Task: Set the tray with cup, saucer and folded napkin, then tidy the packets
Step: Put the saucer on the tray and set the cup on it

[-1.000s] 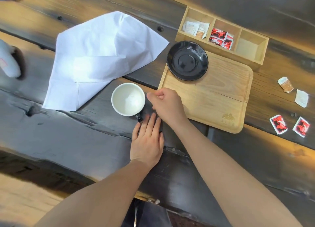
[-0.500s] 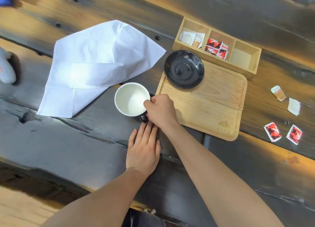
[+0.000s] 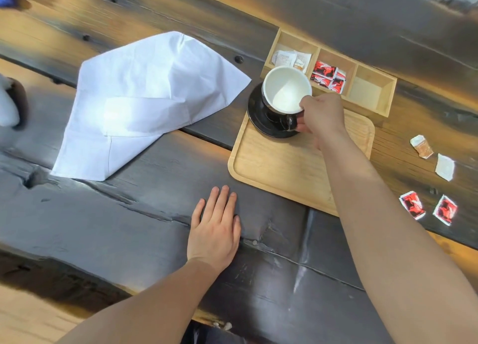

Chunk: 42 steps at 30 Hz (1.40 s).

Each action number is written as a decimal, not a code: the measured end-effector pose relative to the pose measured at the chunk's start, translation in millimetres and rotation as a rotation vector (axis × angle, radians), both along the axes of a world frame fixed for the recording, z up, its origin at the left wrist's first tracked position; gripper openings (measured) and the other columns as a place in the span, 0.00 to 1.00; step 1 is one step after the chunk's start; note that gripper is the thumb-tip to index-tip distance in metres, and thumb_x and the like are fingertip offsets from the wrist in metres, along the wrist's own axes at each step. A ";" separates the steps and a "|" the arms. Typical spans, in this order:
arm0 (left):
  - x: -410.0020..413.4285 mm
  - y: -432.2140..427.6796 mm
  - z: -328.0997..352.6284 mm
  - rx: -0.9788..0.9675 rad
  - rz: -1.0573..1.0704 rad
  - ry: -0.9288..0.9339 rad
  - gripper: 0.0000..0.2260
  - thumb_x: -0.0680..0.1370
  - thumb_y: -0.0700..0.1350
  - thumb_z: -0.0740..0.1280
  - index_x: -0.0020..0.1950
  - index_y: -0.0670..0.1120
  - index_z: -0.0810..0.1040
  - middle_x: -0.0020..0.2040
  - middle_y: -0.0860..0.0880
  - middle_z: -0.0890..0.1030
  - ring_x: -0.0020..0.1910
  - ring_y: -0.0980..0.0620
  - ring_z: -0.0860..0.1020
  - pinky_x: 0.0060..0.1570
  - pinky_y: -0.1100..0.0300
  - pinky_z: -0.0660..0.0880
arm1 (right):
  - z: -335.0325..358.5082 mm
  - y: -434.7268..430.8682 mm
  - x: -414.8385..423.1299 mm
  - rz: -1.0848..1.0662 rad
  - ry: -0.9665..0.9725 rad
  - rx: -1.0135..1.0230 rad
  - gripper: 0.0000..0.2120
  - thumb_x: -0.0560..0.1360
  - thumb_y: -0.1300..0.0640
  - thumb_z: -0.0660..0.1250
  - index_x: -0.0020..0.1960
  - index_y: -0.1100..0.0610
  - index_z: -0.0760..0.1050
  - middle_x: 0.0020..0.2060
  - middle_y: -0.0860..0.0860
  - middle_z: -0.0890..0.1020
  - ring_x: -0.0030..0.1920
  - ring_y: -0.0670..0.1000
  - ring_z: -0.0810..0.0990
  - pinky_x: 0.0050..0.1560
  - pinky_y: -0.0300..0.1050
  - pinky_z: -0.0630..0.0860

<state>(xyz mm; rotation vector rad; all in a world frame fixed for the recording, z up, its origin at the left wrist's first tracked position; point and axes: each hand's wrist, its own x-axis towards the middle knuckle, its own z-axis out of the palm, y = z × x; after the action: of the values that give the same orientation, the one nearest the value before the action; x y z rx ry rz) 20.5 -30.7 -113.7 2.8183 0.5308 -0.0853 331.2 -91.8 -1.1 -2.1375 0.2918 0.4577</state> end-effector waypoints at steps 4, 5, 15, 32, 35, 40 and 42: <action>-0.4 -0.6 -2.0 0.004 0.000 -0.001 0.24 0.84 0.52 0.54 0.80 0.47 0.64 0.81 0.48 0.65 0.81 0.48 0.59 0.78 0.46 0.57 | -10.3 0.2 6.0 -0.037 0.056 0.023 0.12 0.76 0.62 0.62 0.55 0.67 0.78 0.50 0.64 0.84 0.44 0.61 0.87 0.36 0.52 0.86; -0.5 -0.5 -2.7 0.006 -0.002 -0.002 0.24 0.84 0.52 0.54 0.80 0.47 0.64 0.81 0.48 0.65 0.81 0.48 0.59 0.78 0.46 0.57 | -11.8 0.8 6.3 -0.038 0.063 0.026 0.12 0.76 0.62 0.62 0.55 0.66 0.78 0.50 0.63 0.84 0.43 0.61 0.87 0.38 0.54 0.86; -1.2 0.2 -5.0 0.008 -0.006 -0.010 0.24 0.84 0.53 0.50 0.80 0.47 0.63 0.81 0.48 0.64 0.82 0.48 0.58 0.78 0.46 0.56 | -19.8 1.6 5.1 -0.067 0.048 -0.013 0.03 0.75 0.62 0.64 0.44 0.59 0.76 0.45 0.59 0.84 0.39 0.58 0.87 0.30 0.46 0.84; 1.2 1.0 2.3 -0.108 -0.013 0.018 0.25 0.83 0.53 0.53 0.80 0.48 0.64 0.81 0.49 0.64 0.81 0.49 0.58 0.78 0.47 0.55 | -8.2 -4.2 -34.2 -0.029 -0.297 -0.260 0.18 0.74 0.52 0.67 0.61 0.59 0.77 0.54 0.52 0.77 0.49 0.52 0.79 0.44 0.40 0.72; 2.5 5.7 15.8 -0.208 -0.020 0.048 0.25 0.83 0.55 0.53 0.79 0.49 0.65 0.81 0.50 0.64 0.82 0.51 0.57 0.78 0.47 0.53 | 5.1 17.2 -72.4 0.126 -0.466 -0.207 0.14 0.75 0.55 0.67 0.60 0.56 0.74 0.54 0.51 0.75 0.46 0.47 0.76 0.41 0.32 0.67; -3.3 62.1 42.5 -0.516 0.096 -0.149 0.18 0.84 0.52 0.55 0.67 0.47 0.78 0.69 0.48 0.78 0.70 0.49 0.73 0.68 0.47 0.70 | 3.1 86.9 -136.5 0.491 -0.341 -0.115 0.07 0.75 0.60 0.67 0.54 0.56 0.77 0.44 0.51 0.79 0.40 0.48 0.76 0.43 0.44 0.73; -12.3 110.1 54.9 -0.484 0.302 -0.291 0.12 0.82 0.48 0.59 0.57 0.46 0.80 0.55 0.47 0.82 0.56 0.45 0.77 0.57 0.46 0.73 | 0.6 119.1 -157.6 0.652 -0.303 -0.120 0.06 0.77 0.59 0.66 0.53 0.56 0.78 0.45 0.49 0.80 0.39 0.47 0.77 0.44 0.45 0.74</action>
<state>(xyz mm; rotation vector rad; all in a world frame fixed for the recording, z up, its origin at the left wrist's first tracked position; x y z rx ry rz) 8.2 79.3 -58.8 2.2059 0.7419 0.2236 173.6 27.3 -0.5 -2.3545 -0.5792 0.4758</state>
